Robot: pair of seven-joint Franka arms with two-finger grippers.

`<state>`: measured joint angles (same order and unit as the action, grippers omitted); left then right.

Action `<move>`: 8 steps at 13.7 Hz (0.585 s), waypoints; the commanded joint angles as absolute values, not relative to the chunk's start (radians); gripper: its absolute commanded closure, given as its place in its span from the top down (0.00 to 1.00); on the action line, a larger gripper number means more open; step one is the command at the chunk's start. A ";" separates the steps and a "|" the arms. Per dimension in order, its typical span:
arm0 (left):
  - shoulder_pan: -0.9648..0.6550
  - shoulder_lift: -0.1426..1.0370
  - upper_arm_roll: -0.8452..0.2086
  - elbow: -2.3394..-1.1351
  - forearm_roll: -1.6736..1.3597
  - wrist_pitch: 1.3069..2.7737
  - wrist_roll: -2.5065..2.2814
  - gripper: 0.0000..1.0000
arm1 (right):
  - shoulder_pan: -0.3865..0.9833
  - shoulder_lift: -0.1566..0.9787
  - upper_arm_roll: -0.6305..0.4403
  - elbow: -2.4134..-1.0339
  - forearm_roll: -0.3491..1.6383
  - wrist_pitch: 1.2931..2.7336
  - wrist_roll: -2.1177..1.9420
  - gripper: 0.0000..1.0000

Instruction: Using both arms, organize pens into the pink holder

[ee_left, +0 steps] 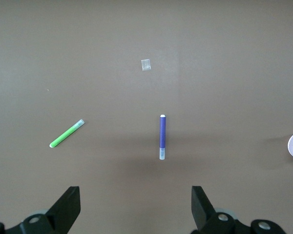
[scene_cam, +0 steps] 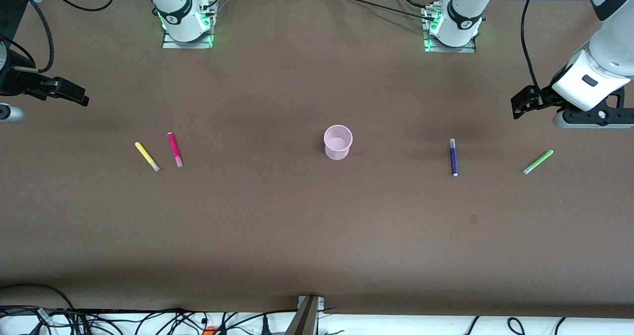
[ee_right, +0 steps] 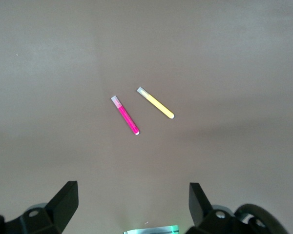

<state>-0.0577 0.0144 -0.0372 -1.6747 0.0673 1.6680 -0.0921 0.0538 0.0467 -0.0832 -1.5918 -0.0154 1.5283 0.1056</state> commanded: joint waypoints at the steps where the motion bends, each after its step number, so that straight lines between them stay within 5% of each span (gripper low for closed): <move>1: -0.057 0.012 -0.032 -1.663 0.034 1.655 -0.071 1.00 | 0.038 0.058 -0.077 -1.568 -0.031 1.505 0.114 1.00; 4: -0.057 0.012 -0.032 -1.663 0.035 1.655 -0.071 1.00 | 0.041 0.055 -0.077 -1.568 -0.031 1.434 0.127 1.00; 8: -0.057 0.012 -0.032 -1.664 0.035 1.657 -0.071 1.00 | 0.086 0.096 -0.063 -1.572 -0.037 1.515 0.112 1.00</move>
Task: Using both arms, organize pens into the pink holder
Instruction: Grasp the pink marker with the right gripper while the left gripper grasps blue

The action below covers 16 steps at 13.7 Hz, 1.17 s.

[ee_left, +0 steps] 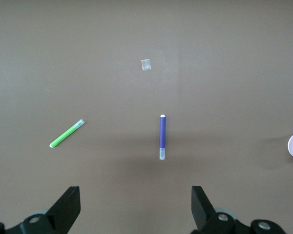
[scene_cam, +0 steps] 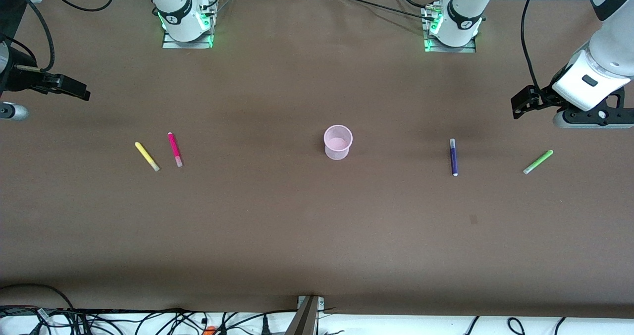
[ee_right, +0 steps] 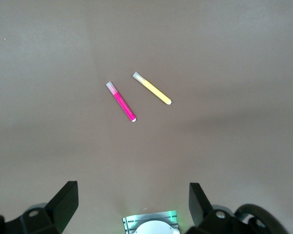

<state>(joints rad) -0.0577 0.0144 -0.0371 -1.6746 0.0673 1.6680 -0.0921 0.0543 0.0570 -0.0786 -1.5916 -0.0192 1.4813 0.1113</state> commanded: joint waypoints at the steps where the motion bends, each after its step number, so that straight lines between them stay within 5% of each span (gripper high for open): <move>1: -0.057 0.018 -0.032 -1.663 0.034 1.661 -0.071 1.00 | 0.107 0.122 -0.063 -1.572 -0.038 1.560 0.112 1.00; 5: -0.055 0.099 -0.026 -1.664 0.040 1.706 -0.071 1.00 | 0.129 0.202 -0.063 -1.636 -0.034 1.685 0.112 1.00; 16: -0.057 0.489 -0.023 -1.683 0.140 2.046 -0.083 1.00 | 0.130 0.233 -0.058 -2.184 -0.032 2.268 -0.224 1.00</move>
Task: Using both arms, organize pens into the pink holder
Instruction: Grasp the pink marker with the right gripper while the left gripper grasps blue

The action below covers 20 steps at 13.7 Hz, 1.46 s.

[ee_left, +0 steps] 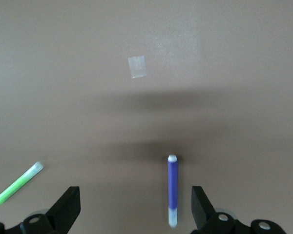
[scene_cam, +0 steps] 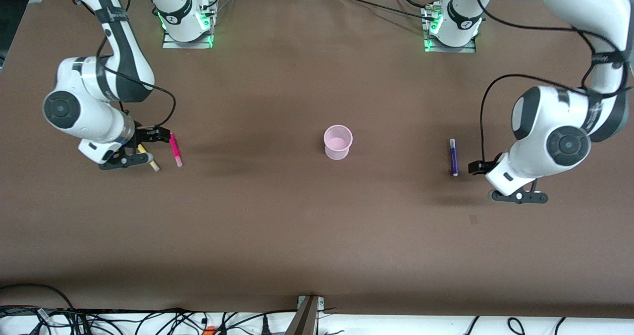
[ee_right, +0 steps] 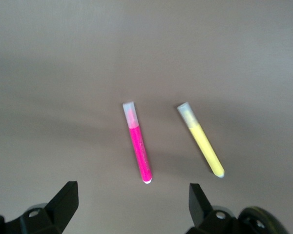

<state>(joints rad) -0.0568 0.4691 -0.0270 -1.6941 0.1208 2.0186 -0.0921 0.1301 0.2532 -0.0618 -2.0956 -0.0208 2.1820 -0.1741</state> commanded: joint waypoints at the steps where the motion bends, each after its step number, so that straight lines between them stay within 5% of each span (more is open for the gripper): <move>1: -0.057 0.503 -0.023 -1.684 0.140 2.048 -0.083 1.00 | 0.130 0.242 -0.058 -2.219 -0.034 2.319 -0.227 1.00; 6: -0.057 0.571 -0.021 -1.684 0.140 2.075 -0.083 1.00 | 0.129 0.307 -0.060 -2.299 -0.034 2.503 -0.270 0.90; 12: -0.057 0.676 -0.023 -1.689 0.140 2.161 -0.074 1.00 | 0.129 0.344 -0.060 -2.324 -0.032 2.583 -0.270 0.46; 20: -0.066 0.617 -0.035 -1.822 0.133 2.157 -0.083 1.00 | 0.129 0.360 -0.061 -2.324 -0.032 2.600 -0.270 0.43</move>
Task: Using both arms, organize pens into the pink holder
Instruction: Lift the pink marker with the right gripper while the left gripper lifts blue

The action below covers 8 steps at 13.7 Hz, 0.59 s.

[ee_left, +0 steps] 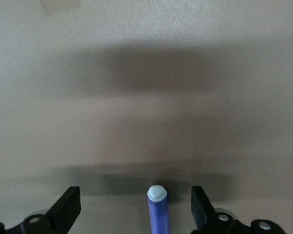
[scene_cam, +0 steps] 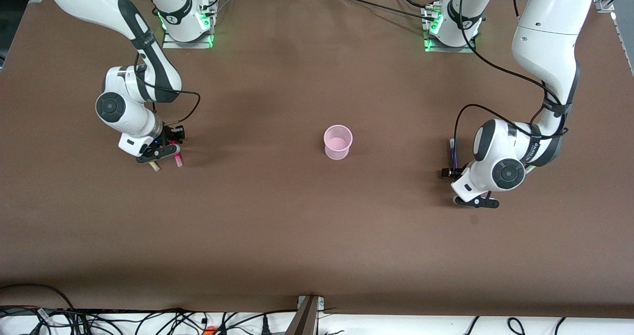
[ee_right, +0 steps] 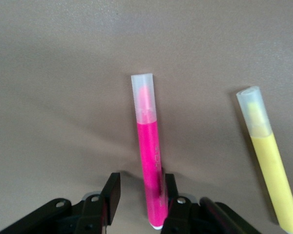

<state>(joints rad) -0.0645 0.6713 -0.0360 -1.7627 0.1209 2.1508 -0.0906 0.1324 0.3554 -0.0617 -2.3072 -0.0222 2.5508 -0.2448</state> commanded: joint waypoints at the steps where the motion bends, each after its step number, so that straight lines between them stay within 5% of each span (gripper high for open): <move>1: -0.066 0.612 -0.037 -1.836 0.133 2.157 -0.083 1.00 | 0.127 0.364 -0.061 -2.324 -0.032 2.603 -0.270 0.42; 4: -0.060 0.592 -0.043 -1.865 0.129 2.157 -0.083 1.00 | 0.127 0.365 -0.061 -2.324 -0.032 2.603 -0.270 0.16; 6: -0.061 0.592 -0.043 -1.867 0.127 2.158 -0.080 1.00 | 0.127 0.364 -0.063 -2.324 -0.032 2.603 -0.270 0.12; 7: -0.067 0.594 -0.044 -1.865 0.126 2.158 -0.080 0.96 | 0.127 0.359 -0.063 -2.324 -0.032 2.600 -0.270 0.06; 8: -0.069 0.600 -0.054 -1.865 0.124 2.161 -0.081 0.81 | 0.127 0.350 -0.063 -2.324 -0.032 2.597 -0.270 0.03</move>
<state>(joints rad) -0.0643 0.6265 -0.0427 -1.8322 0.1209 2.1508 -0.0905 0.1323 0.3626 -0.0621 -2.3084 -0.0222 2.5677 -0.2471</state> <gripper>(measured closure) 0.035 0.824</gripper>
